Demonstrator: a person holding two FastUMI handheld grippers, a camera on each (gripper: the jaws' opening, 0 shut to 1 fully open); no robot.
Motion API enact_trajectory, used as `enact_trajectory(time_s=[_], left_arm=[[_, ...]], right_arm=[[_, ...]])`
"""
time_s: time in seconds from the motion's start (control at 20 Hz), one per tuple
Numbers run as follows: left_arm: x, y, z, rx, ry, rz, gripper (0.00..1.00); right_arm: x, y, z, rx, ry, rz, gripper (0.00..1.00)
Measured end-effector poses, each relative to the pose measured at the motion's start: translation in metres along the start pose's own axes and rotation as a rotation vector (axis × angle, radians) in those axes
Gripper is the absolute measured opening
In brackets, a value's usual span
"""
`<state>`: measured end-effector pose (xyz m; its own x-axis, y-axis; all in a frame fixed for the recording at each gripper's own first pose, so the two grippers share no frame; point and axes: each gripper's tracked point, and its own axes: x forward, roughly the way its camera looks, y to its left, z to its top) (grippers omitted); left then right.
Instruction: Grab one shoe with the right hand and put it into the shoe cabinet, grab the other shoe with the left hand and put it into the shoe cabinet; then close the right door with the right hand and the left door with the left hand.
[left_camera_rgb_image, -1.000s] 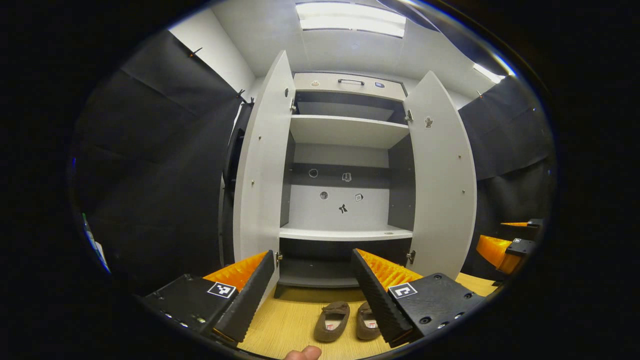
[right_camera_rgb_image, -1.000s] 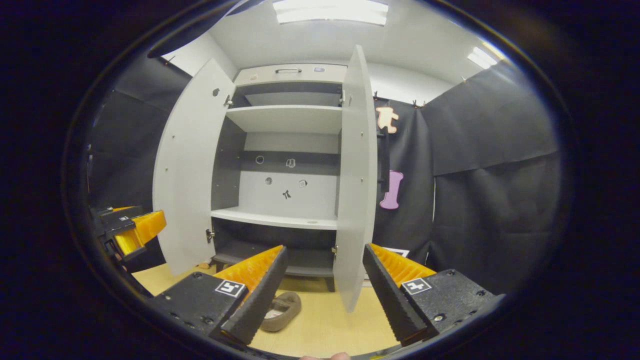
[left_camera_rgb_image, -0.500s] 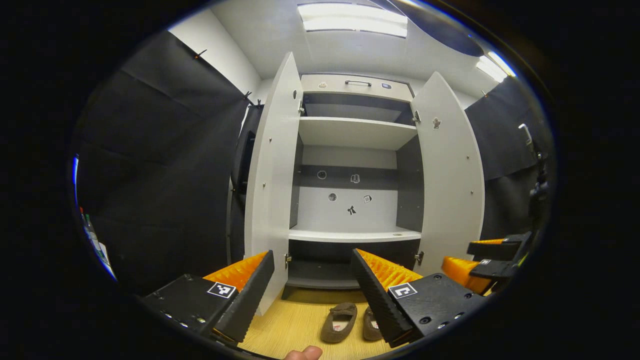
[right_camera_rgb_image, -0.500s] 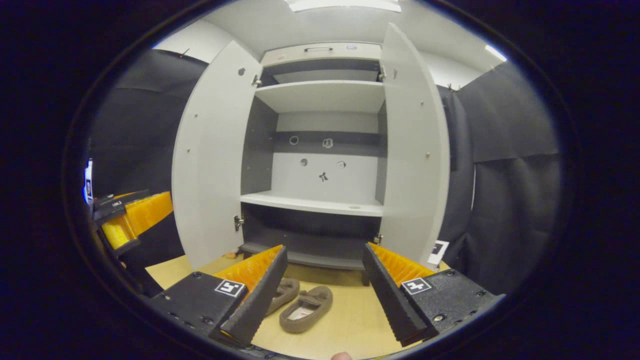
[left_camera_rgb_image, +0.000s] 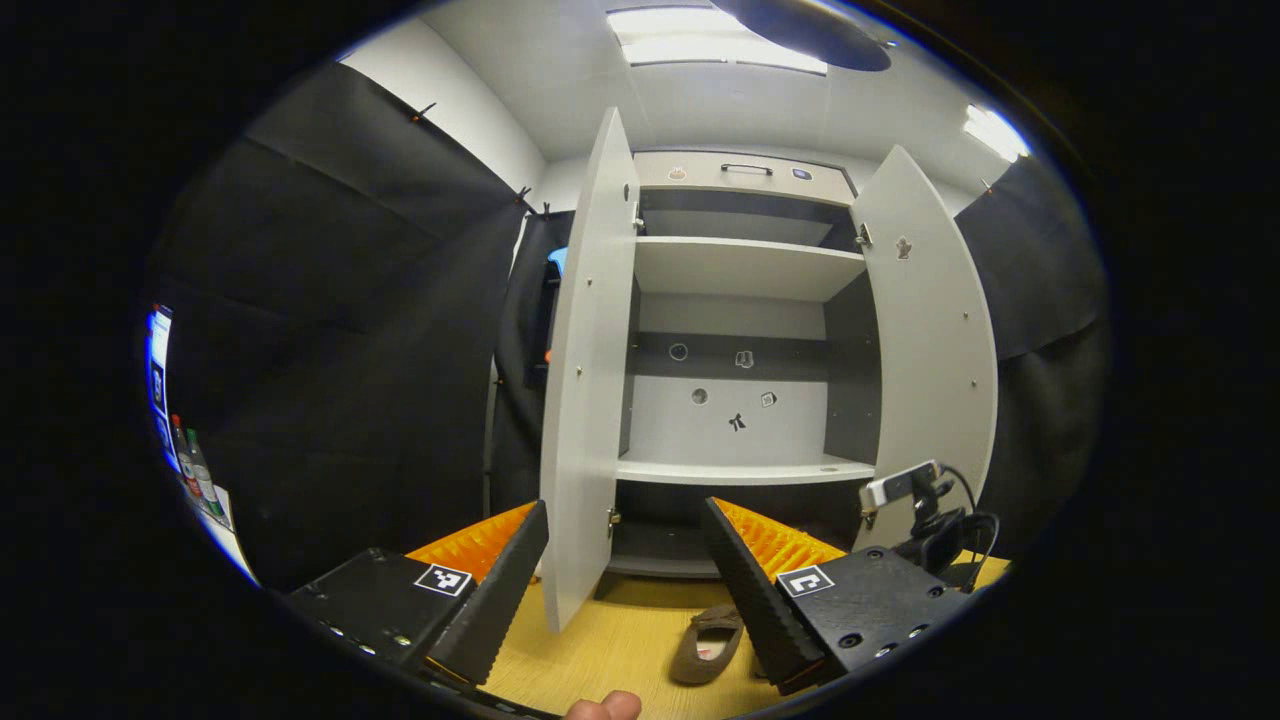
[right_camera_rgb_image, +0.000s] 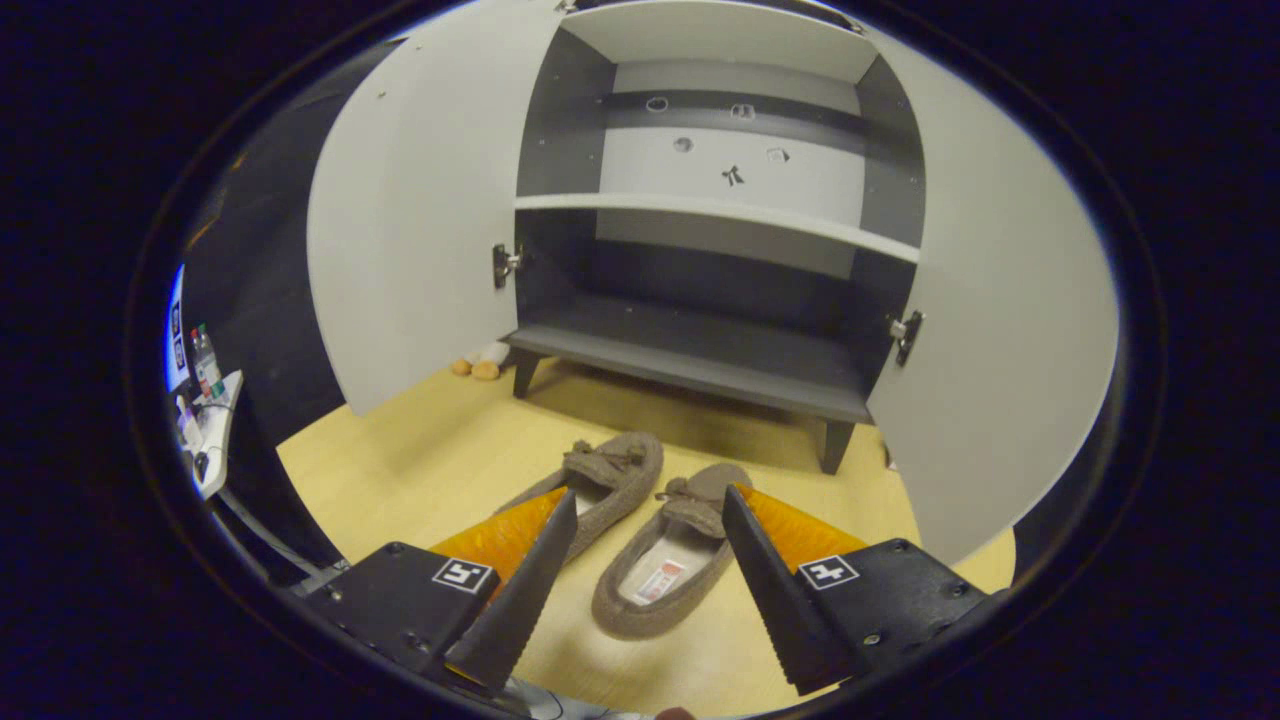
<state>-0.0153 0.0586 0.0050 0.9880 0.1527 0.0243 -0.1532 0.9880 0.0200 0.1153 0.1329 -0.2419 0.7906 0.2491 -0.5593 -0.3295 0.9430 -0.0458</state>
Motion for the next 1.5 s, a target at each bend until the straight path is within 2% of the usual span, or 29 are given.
enact_trajectory(time_s=[0.2, 0.25, 0.3, 0.35, 0.45, 0.55, 0.7, 0.75, 0.85, 0.9, 0.95, 1.0, 1.1, 1.2, 1.5], left_arm=[[-0.002, 0.014, -0.009, -0.012, 0.033, 0.027, 0.95], [-0.003, 0.017, -0.01, -0.017, 0.038, 0.029, 0.95], [-0.003, 0.019, -0.01, -0.017, 0.038, 0.034, 0.95], [-0.003, 0.02, -0.009, -0.015, 0.035, 0.04, 0.95], [-0.003, 0.021, -0.007, -0.008, 0.029, 0.04, 0.95], [-0.004, 0.022, -0.007, -0.002, 0.029, 0.04, 0.95], [-0.002, 0.024, -0.009, 0.003, 0.036, 0.046, 0.95], [-0.002, 0.025, -0.01, 0.002, 0.038, 0.049, 0.95], [-0.001, 0.025, -0.013, 0.001, 0.046, 0.05, 0.95], [0.0, 0.025, -0.012, 0.001, 0.047, 0.05, 0.95], [0.001, 0.025, -0.012, 0.001, 0.046, 0.047, 0.95], [0.001, 0.024, -0.012, 0.001, 0.045, 0.045, 0.95], [0.002, 0.021, -0.011, 0.001, 0.044, 0.037, 0.95], [0.004, 0.017, -0.011, -0.002, 0.046, 0.026, 0.95], [0.005, 0.001, -0.01, -0.001, 0.041, -0.013, 0.95]], right_arm=[[0.029, 0.006, -0.026, -0.038, 0.08, 0.001, 0.9], [0.037, 0.003, -0.033, -0.047, 0.111, -0.02, 0.87], [0.046, 0.0, -0.041, -0.048, 0.146, -0.036, 0.81], [0.053, 0.001, -0.046, -0.035, 0.175, -0.031, 0.76], [0.068, 0.005, -0.06, 0.001, 0.229, -0.02, 0.75], [0.078, 0.005, -0.071, 0.03, 0.274, -0.022, 0.66], [0.088, 0.003, -0.072, 0.023, 0.257, -0.044, 0.57], [0.09, 0.002, -0.074, 0.009, 0.252, -0.051, 0.51], [0.091, -0.002, -0.074, -0.008, 0.236, -0.082, 0.5], [0.09, -0.004, -0.071, -0.009, 0.225, -0.09, 0.4], [0.093, -0.005, -0.074, -0.003, 0.217, -0.081, 0.35], [0.091, -0.005, -0.073, 0.005, 0.214, -0.07, 0.27], [0.09, -0.008, -0.07, 0.038, 0.207, -0.054, 0.19], [0.086, -0.01, -0.067, 0.04, 0.181, -0.036, 0.06], [0.039, -0.032, -0.015, -0.035, -0.011, -0.039, 0.05]])
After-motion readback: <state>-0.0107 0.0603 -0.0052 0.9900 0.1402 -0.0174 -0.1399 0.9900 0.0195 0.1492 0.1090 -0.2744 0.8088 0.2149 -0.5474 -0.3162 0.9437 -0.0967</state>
